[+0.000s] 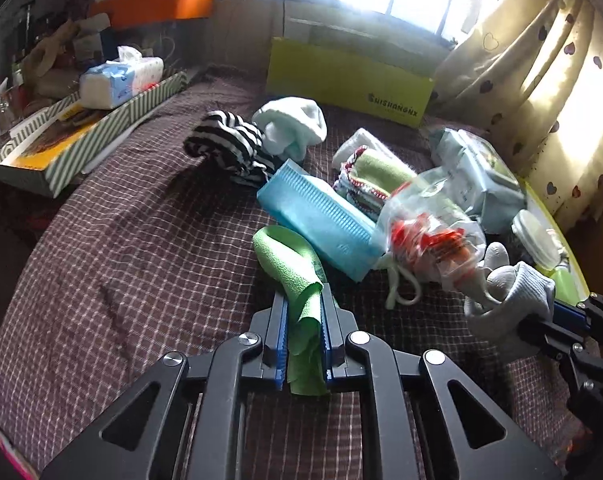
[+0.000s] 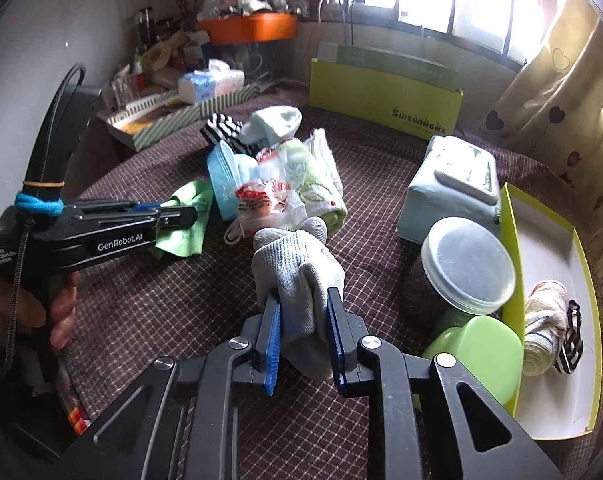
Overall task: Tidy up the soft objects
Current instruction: 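Carry the green cloth and grey glove over the white tray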
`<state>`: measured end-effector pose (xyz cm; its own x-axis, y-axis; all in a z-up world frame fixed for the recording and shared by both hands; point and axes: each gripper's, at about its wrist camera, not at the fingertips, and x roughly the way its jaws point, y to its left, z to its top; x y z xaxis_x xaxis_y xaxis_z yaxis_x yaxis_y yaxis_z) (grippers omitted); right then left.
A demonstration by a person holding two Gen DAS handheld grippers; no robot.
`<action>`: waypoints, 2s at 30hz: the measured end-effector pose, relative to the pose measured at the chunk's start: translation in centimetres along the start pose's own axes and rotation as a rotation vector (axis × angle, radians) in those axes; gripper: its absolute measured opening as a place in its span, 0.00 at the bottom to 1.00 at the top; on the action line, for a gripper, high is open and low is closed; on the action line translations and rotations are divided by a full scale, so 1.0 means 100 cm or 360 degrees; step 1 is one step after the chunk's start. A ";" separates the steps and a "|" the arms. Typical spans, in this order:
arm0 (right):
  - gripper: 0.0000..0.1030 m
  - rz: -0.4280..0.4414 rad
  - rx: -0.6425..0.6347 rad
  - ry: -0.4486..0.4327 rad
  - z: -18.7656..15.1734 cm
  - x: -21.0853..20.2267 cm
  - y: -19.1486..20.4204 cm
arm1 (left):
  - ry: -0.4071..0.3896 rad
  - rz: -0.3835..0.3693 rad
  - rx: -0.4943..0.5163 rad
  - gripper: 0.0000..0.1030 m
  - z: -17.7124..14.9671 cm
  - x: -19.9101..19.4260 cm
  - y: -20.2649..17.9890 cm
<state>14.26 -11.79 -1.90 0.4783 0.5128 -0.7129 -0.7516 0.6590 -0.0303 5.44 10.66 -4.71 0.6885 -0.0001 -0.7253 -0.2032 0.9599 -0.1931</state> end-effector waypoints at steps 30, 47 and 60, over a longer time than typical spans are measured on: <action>0.19 0.0045 0.0240 -0.0320 -0.009 -0.063 -0.031 | -0.0259 -0.0148 0.0101 0.13 0.009 -0.072 -0.046; 0.19 -0.0097 0.0355 -0.0394 -0.019 -0.089 -0.066 | -0.0245 -0.0244 0.0207 0.13 0.015 -0.068 -0.084; 0.19 -0.0180 0.0436 -0.0420 -0.030 -0.099 -0.093 | -0.0237 -0.0340 0.0336 0.13 0.023 -0.063 -0.128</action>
<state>15.09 -24.68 3.34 0.6782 0.5291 -0.5100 -0.5556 0.8234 0.1155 5.29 -0.95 3.89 0.7973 -0.1816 -0.5756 0.0946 0.9795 -0.1781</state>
